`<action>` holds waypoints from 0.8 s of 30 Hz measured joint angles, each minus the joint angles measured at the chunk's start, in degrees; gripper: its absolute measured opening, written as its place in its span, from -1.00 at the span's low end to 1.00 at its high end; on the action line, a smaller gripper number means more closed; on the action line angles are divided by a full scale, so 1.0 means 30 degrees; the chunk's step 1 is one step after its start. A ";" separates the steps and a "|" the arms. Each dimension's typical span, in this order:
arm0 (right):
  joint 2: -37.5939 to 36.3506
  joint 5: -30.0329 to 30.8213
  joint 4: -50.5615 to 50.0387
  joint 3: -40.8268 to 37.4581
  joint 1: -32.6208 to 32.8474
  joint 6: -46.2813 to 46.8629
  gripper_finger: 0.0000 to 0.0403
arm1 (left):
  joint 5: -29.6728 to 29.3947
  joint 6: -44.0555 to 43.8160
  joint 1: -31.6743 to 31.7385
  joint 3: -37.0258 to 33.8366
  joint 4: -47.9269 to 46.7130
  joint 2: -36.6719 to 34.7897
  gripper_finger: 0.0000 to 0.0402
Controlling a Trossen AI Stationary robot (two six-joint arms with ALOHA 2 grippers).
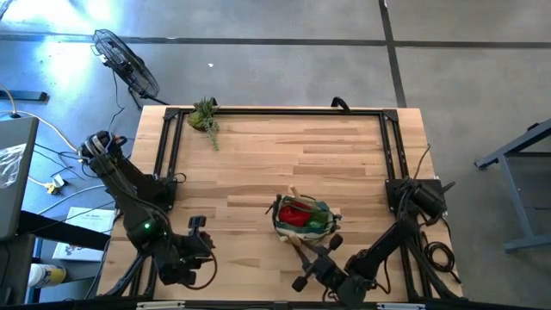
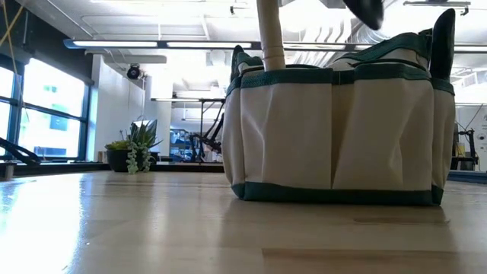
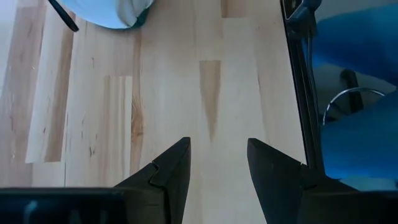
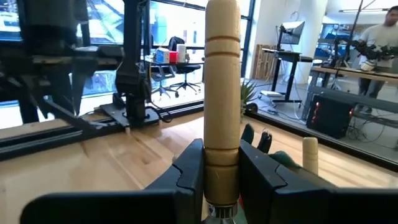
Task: Pick & Place Garden tools in Gardening bag
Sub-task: Put the trowel into the light brown gardening bag
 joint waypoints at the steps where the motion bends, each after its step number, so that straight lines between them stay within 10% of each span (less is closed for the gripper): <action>1: -0.0058 0.0000 0.0022 0.0000 -0.0093 -0.0004 -0.71 | -0.0054 -0.0033 0.0012 0.0000 0.0000 0.0000 -0.24; 24: -0.0398 -0.0007 0.0206 -0.1144 -0.0218 -0.1052 -0.71 | -0.0159 -0.1500 0.0022 0.0000 -0.0005 0.0007 -0.24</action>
